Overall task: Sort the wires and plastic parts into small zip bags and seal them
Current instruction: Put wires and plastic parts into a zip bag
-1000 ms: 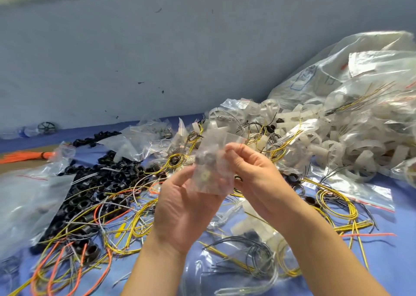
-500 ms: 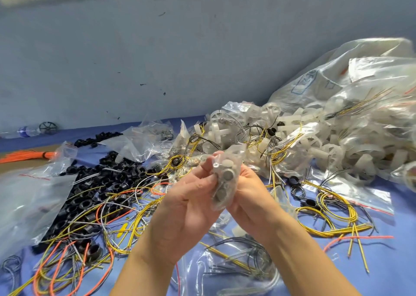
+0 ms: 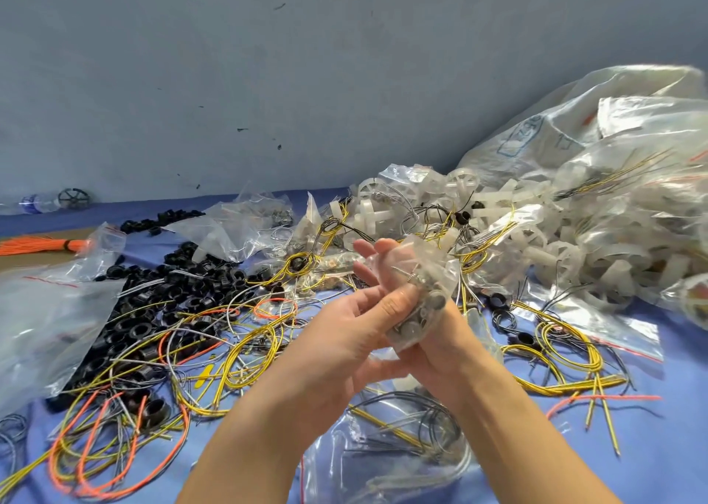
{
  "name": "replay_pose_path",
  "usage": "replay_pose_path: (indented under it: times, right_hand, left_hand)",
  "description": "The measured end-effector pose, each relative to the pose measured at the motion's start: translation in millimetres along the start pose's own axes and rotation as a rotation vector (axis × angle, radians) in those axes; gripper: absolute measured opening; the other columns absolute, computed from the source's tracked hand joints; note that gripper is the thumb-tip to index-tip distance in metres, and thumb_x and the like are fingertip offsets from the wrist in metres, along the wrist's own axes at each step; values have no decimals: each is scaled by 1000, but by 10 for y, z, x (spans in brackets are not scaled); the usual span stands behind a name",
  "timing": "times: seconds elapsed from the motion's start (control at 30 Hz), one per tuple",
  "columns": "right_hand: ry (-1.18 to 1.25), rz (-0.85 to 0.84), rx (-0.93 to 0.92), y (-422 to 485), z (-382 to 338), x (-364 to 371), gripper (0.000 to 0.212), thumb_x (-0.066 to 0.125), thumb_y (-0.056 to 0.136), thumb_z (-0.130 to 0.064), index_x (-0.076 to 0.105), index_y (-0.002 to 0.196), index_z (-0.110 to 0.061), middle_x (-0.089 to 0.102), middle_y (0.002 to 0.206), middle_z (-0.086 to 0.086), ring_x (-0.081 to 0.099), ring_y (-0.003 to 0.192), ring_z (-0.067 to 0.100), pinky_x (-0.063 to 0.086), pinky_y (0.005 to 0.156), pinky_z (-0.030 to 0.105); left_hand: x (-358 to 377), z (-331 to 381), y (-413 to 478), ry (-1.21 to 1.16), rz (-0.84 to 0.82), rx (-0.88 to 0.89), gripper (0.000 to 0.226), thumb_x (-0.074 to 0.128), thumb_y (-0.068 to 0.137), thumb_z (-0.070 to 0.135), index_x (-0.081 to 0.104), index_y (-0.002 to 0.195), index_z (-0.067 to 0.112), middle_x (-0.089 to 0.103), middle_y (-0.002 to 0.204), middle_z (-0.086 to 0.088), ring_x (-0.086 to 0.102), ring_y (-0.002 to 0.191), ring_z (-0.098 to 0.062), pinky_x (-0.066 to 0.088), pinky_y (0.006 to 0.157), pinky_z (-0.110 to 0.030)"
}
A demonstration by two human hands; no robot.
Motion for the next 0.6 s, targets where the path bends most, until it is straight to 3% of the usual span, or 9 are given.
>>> replay_pose_path:
  times: [0.07,0.17,0.27,0.37,0.5,0.6]
  right_hand:
    - [14,37,8,-9,33,-57,48,62,67,-35,68,109,-12,67,122,10,63,109,18,51,82,38]
    - [-2,70,-1,4,33,-76,27,58,84,-20,72,107,-19,71,101,5,66,87,12,54,69,22]
    - [-47,204,-62,64,-55,-257,22,50,99,-15,65,115,-17,71,106,8,66,87,19,54,73,31]
    - [-180,299,-176,62,-259,-417,16,52,97,-34,61,100,-21,69,106,4,67,85,17,56,73,30]
    - [-718,63,-309,8,-380,-110,20,64,90,-48,64,96,-30,70,102,-6,67,93,7,53,76,19]
    - [-850,12,-257,13,-251,-58,25,67,84,-52,62,102,-35,67,106,-13,67,96,4,54,74,19]
  left_hand:
    - [16,-74,-6,-60,-21,-45,39,70,81,35,69,108,7,68,99,-7,62,87,-14,56,71,-31]
    - [3,-118,-18,-157,-44,-71,45,75,80,32,68,113,4,65,100,-11,59,87,-19,56,79,-35]
    - [-166,53,-17,-157,37,51,46,77,78,21,65,116,-1,71,99,-10,65,76,-13,57,63,-28]
    - [-533,259,-50,75,271,207,44,75,68,21,65,109,7,72,94,-9,65,69,-12,55,57,-27]
    - [-652,355,-118,174,318,305,46,77,66,27,64,108,15,73,92,-7,62,71,-15,51,62,-28]
    - [-602,397,-156,234,281,344,40,79,66,38,69,102,28,74,86,-1,59,69,-13,49,60,-21]
Point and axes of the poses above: each hand's wrist, its own y-axis towards the middle knuckle, its own x-axis out of the palm, z = x × y, the point moved 10 cm from there along y, towards the middle knuckle
